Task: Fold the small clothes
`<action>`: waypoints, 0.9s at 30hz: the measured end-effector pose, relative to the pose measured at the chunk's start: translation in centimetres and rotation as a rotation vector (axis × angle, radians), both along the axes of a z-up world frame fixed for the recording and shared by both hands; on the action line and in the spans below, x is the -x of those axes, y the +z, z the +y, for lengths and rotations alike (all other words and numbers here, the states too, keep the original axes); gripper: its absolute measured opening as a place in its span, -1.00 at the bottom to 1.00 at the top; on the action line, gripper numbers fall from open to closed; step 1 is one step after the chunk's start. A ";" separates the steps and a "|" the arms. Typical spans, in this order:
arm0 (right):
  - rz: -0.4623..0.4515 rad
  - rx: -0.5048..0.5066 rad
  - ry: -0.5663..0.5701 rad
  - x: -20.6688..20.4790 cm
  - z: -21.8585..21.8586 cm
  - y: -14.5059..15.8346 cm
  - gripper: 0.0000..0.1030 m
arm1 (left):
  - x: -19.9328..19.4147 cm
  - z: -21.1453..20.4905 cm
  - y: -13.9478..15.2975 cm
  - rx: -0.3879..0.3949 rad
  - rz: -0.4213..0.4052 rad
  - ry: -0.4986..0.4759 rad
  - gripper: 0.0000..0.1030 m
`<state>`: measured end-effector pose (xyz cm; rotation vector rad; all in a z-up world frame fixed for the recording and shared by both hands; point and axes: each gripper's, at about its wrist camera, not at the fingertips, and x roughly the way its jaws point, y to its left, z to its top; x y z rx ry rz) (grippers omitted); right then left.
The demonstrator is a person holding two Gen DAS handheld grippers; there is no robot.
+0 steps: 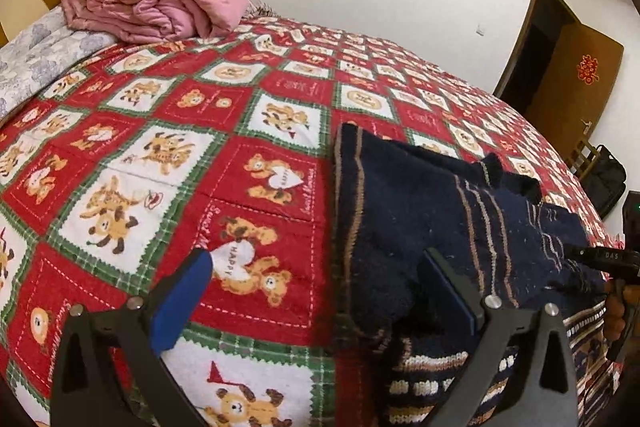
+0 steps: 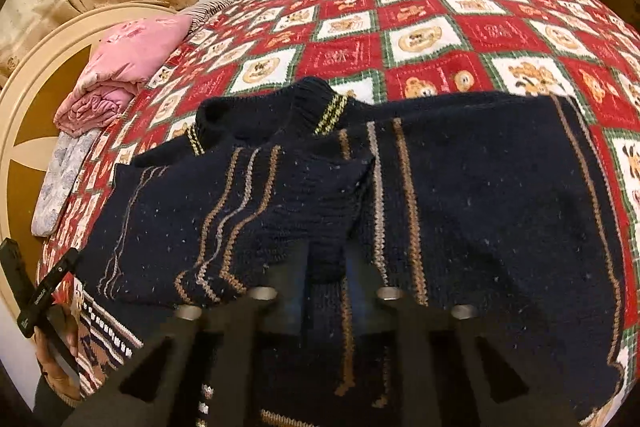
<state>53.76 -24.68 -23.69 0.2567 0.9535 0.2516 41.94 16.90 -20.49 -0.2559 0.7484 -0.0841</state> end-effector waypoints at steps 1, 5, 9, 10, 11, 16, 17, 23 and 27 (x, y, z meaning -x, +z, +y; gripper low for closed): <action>-0.019 0.018 -0.001 0.3 0.0 0.4 -0.77 | 0.0 0.0 -0.1 0.001 0.006 -0.001 1.00; -0.090 0.067 -0.014 1.1 -0.7 2.5 -0.79 | -0.2 -0.4 -0.3 -0.015 0.026 -0.009 1.00; -0.078 0.160 -0.099 0.6 -2.3 2.5 -1.00 | -0.4 -0.8 -0.5 -0.041 0.043 -0.018 1.00; -0.066 0.165 -0.125 0.4 -3.0 2.1 -1.00 | -0.3 -0.8 -0.4 -0.042 0.038 -0.018 1.00; -0.051 0.167 -0.132 0.1 -3.3 1.6 -1.00 | -0.3 -0.8 -0.4 -0.042 0.035 -0.019 1.00; -0.044 0.109 -0.085 0.9 -3.4 0.0 -0.99 | -0.3 -1.2 -0.4 -0.066 0.041 -0.024 1.00; -0.048 0.090 -0.091 0.9 -3.4 0.1 -0.80 | -0.3 -1.2 -0.4 -0.067 0.042 -0.024 1.00; -0.088 -0.020 -0.004 0.5 -0.9 1.9 0.88 | -0.1 -1.0 -0.3 -0.063 0.026 -0.020 1.00; -0.042 0.061 0.030 -0.3 1.4 1.0 -0.15 | 0.1 -0.8 -0.1 -0.056 0.012 -0.016 1.00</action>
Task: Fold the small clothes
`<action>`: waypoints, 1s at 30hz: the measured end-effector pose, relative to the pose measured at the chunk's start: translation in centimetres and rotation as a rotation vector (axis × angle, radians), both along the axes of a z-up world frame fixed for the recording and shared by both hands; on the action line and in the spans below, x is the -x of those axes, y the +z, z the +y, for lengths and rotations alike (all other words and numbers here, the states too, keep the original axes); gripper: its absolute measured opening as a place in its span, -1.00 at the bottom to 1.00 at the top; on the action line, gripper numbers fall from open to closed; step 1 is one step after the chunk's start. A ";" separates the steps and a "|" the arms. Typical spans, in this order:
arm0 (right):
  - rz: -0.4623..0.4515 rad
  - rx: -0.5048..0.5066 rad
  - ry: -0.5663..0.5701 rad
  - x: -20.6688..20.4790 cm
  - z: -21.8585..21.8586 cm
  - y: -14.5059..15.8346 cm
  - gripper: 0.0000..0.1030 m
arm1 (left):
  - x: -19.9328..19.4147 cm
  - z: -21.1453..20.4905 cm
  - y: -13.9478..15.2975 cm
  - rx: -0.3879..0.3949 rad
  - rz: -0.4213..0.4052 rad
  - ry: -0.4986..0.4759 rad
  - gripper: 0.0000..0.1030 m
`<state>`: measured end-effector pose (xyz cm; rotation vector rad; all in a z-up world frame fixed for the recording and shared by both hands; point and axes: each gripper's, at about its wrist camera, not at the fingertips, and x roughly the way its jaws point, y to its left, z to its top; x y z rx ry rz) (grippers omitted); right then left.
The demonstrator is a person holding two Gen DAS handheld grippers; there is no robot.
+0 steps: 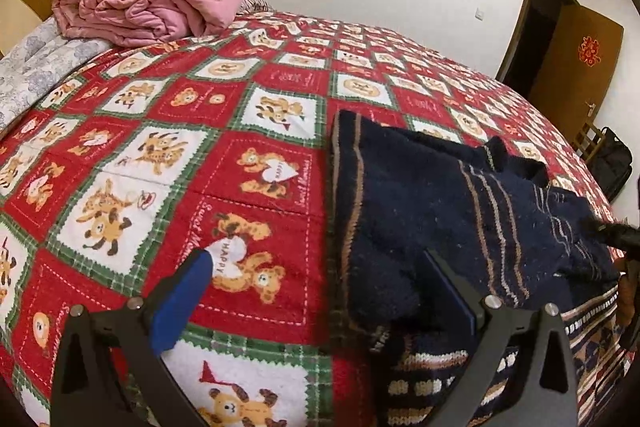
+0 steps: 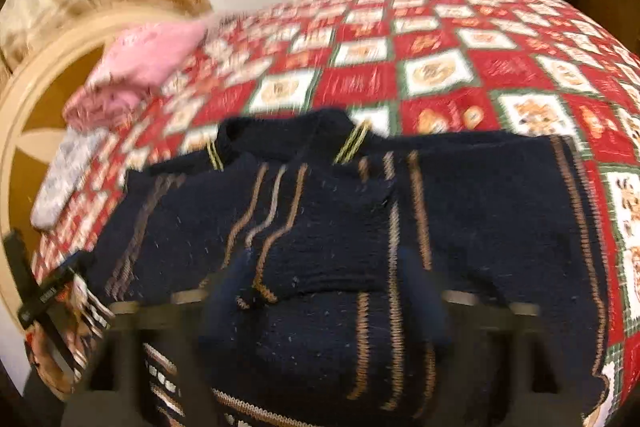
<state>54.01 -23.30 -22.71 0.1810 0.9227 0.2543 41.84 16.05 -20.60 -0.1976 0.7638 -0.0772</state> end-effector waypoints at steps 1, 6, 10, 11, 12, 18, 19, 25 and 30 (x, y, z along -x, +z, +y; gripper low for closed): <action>0.019 0.042 -0.020 -0.3 0.3 -0.5 -0.33 | 0.0 0.0 0.0 0.002 -0.001 0.001 1.00; 0.001 0.058 -0.034 0.1 -0.2 -0.2 -0.93 | 0.2 0.1 0.2 0.010 -0.018 0.002 1.00; -0.030 0.107 -0.065 0.6 -1.2 0.8 -0.93 | 0.7 0.4 0.6 0.027 -0.053 0.012 1.00; -0.026 0.110 -0.079 0.4 -1.7 0.8 -0.93 | 0.6 0.4 0.6 0.028 -0.051 0.013 1.00; -0.025 0.115 -0.089 0.3 -2.0 0.7 -0.94 | 0.5 0.4 0.6 0.027 -0.047 0.013 1.00; -0.005 0.145 -0.130 0.0 -2.9 -0.9 -0.98 | -0.3 0.0 -0.1 0.002 0.004 0.006 1.00; -0.006 0.141 -0.134 0.0 -3.1 -1.0 -1.00 | -0.3 0.0 -0.1 -0.003 0.007 0.008 1.00; 0.014 0.119 -0.135 -0.2 -4.4 -1.7 -1.00 | -0.7 -2.0 -0.8 -0.064 0.062 -0.086 1.00; 0.037 0.062 -0.138 0.2 -5.2 -1.5 -0.99 | -0.7 -2.6 -0.9 -0.116 0.081 -0.081 1.00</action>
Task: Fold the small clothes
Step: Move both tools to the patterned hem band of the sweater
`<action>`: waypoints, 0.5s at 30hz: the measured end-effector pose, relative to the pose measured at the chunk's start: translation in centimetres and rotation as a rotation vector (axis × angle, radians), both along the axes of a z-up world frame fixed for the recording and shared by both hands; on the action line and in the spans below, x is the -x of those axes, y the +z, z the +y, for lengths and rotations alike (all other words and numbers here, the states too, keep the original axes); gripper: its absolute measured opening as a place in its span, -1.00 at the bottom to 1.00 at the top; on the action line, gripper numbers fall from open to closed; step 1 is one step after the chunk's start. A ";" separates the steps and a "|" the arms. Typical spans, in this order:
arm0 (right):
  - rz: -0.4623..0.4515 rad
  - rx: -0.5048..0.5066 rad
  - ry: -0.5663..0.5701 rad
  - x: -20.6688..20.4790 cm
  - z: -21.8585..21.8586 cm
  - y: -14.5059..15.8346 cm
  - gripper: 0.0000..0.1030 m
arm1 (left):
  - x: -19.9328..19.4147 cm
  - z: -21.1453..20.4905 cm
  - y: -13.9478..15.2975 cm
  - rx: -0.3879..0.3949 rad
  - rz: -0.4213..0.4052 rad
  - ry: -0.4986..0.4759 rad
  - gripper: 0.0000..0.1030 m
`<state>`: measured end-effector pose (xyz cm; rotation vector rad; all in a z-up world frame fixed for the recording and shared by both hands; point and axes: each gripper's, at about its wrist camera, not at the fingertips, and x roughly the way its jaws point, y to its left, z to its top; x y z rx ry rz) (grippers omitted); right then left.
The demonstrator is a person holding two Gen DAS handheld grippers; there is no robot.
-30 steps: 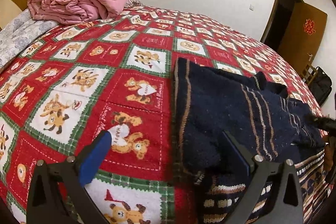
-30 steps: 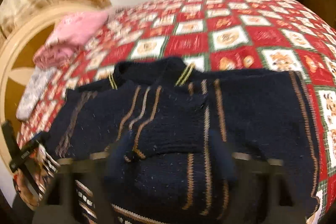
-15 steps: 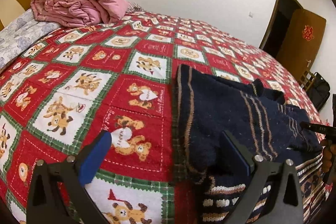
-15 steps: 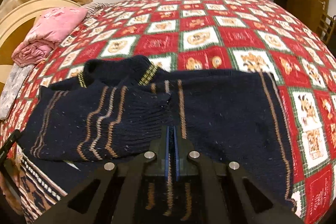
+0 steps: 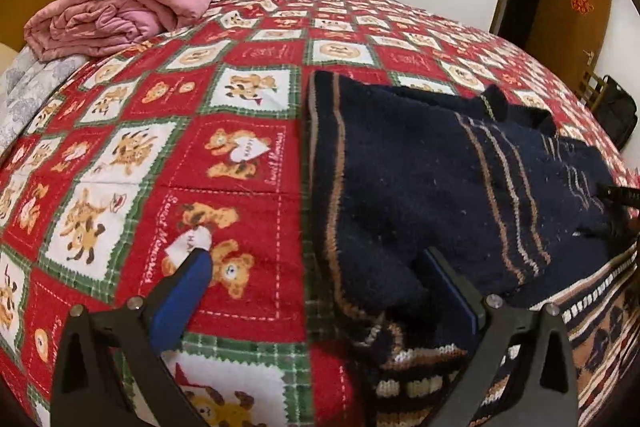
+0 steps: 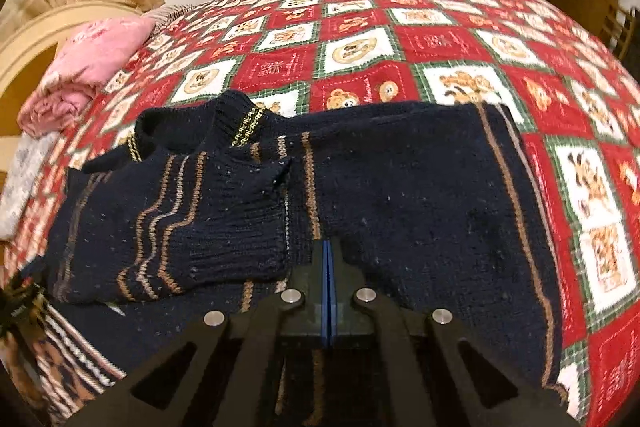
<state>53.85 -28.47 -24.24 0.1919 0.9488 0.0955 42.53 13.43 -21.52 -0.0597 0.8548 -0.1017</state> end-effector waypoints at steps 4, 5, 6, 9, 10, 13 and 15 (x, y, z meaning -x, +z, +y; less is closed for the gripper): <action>-0.002 -0.030 -0.034 2.1 -1.0 0.6 -0.66 | 1.7 2.0 1.3 0.079 -0.096 0.063 1.00; -0.007 -0.031 -0.029 2.6 -1.1 0.7 -0.08 | 2.0 2.4 1.4 0.106 -0.105 0.073 1.00; -0.015 -0.039 -0.012 3.2 -1.2 1.0 0.23 | 2.2 3.0 1.4 0.138 -0.109 0.085 1.00; -0.011 0.001 0.040 4.4 -0.4 1.3 0.34 | 1.0 3.1 0.5 0.143 -0.037 0.106 1.00; 0.004 0.058 0.047 4.6 0.2 1.2 0.34 | 0.6 2.6 0.3 0.116 -0.015 0.101 1.00; 0.014 0.107 0.079 5.4 0.9 0.9 0.34 | 0.1 0.9 0.1 0.003 0.013 0.089 1.00; 0.019 0.120 0.083 6.0 0.7 0.5 0.34 | 0.2 0.3 0.2 -0.032 0.013 0.080 1.00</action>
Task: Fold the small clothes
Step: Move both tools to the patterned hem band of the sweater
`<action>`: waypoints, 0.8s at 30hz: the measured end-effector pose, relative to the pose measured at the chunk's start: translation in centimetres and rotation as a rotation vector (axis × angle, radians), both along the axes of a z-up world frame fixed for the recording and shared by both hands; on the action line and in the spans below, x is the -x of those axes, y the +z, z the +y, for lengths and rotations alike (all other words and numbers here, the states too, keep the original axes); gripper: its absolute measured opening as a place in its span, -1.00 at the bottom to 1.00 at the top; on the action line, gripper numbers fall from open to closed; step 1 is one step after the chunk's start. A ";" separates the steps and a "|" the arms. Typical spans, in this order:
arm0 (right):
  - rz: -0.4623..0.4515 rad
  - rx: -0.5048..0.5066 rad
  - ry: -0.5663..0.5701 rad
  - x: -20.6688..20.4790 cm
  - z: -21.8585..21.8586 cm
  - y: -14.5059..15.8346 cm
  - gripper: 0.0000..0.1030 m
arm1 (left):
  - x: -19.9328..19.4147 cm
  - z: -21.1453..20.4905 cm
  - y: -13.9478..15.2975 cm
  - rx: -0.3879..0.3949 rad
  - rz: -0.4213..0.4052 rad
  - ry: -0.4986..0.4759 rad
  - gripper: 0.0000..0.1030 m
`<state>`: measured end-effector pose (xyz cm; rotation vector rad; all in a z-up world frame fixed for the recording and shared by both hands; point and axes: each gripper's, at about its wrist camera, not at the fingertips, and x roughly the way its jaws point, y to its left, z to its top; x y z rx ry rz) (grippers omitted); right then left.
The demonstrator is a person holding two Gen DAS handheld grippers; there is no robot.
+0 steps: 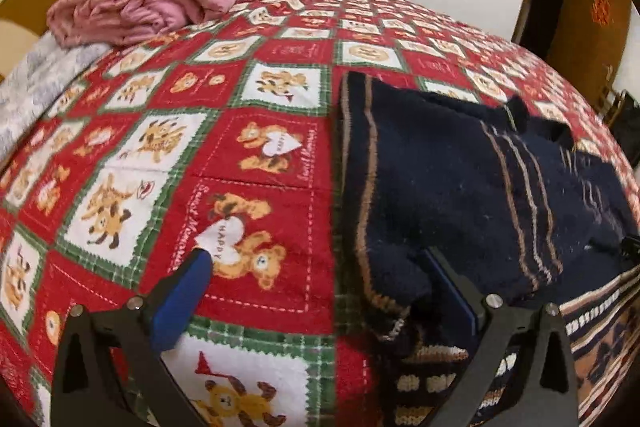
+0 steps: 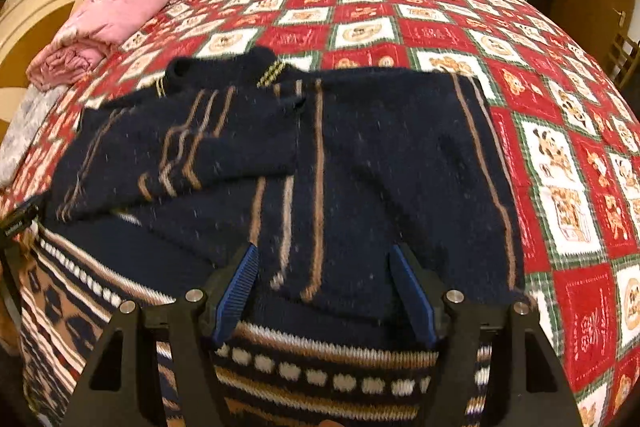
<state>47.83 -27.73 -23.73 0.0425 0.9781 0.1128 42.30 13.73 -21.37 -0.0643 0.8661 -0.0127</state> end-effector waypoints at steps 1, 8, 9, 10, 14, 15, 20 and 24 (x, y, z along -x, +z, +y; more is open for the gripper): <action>-0.004 -0.003 0.002 0.4 -0.2 0.0 0.35 | 0.2 0.1 0.0 0.004 0.005 0.002 1.00; 0.035 -0.053 0.013 5.5 -2.4 0.1 0.35 | 5.2 1.3 1.0 0.108 0.013 0.014 1.00; 0.031 -0.058 0.012 6.4 -2.7 0.1 0.35 | 6.3 1.1 1.3 0.095 0.000 0.009 1.00; 0.022 -0.057 0.016 7.3 -3.0 0.1 0.35 | 7.2 0.8 1.7 0.092 -0.015 -0.002 1.00; 0.009 -0.048 0.025 11.1 -4.0 0.2 0.35 | 12.5 -0.5 2.9 0.076 -0.054 -0.048 1.00; 0.005 -0.060 0.023 12.2 -4.2 0.3 0.35 | 13.2 -0.7 3.1 0.072 -0.056 -0.056 1.00; -0.030 -0.089 0.001 16.0 -4.7 0.5 0.35 | 18.3 -2.2 3.3 0.054 -0.063 -0.090 1.00; -0.012 -0.117 -0.024 19.0 -5.0 -0.1 0.35 | 20.9 -2.5 2.5 0.063 -0.019 -0.084 1.00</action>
